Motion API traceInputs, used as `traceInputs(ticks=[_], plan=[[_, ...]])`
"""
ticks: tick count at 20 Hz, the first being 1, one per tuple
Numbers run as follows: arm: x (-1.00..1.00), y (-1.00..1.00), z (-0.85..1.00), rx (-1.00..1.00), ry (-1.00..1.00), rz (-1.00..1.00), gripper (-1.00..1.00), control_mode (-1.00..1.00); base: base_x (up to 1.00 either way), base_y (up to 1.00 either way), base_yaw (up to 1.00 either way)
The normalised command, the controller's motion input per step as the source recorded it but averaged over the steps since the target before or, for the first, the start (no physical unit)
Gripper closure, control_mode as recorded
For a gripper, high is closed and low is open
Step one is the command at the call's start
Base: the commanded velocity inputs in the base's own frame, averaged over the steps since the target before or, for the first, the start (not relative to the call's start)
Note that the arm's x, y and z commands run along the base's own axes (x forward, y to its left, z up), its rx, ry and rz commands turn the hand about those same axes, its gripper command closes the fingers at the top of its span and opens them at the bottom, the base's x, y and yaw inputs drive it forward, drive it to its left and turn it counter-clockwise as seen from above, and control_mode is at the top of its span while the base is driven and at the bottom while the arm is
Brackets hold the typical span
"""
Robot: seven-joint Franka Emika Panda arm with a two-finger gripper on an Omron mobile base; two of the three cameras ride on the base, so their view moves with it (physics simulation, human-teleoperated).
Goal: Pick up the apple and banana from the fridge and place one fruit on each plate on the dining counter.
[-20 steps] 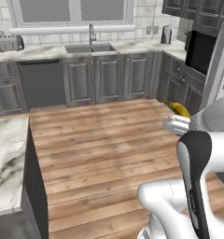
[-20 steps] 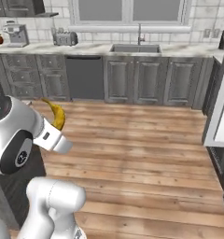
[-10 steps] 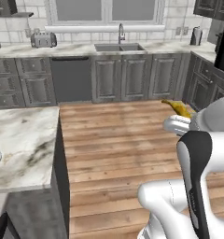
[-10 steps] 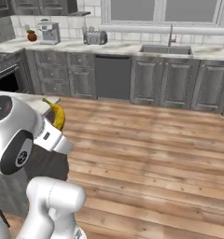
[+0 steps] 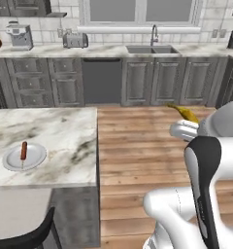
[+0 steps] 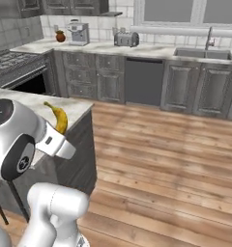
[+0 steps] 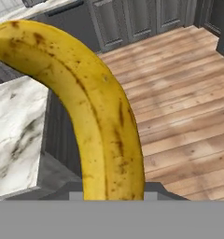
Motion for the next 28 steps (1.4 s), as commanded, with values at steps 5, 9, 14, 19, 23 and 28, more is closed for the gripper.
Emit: traceInputs(ticks=[5,9,14,19,23,28], plan=[[0.0,0.0,0.0,0.0,0.0,0.0,1.0,1.0,-0.1,0.57,0.21],[0.0,0.0,0.0,0.0,0.0,0.0,1.0,1.0,-0.08,0.52,0.21],[0.0,0.0,0.0,0.0,0.0,0.0,1.0,1.0,-0.01,0.45,0.19],[0.0,0.0,0.0,0.0,0.0,0.0,1.0,1.0,0.0,0.48,0.14],[0.0,0.0,0.0,0.0,0.0,0.0,1.0,1.0,0.0,0.49,0.12],[0.0,0.0,0.0,0.0,0.0,0.0,1.0,1.0,0.14,0.22,0.11]])
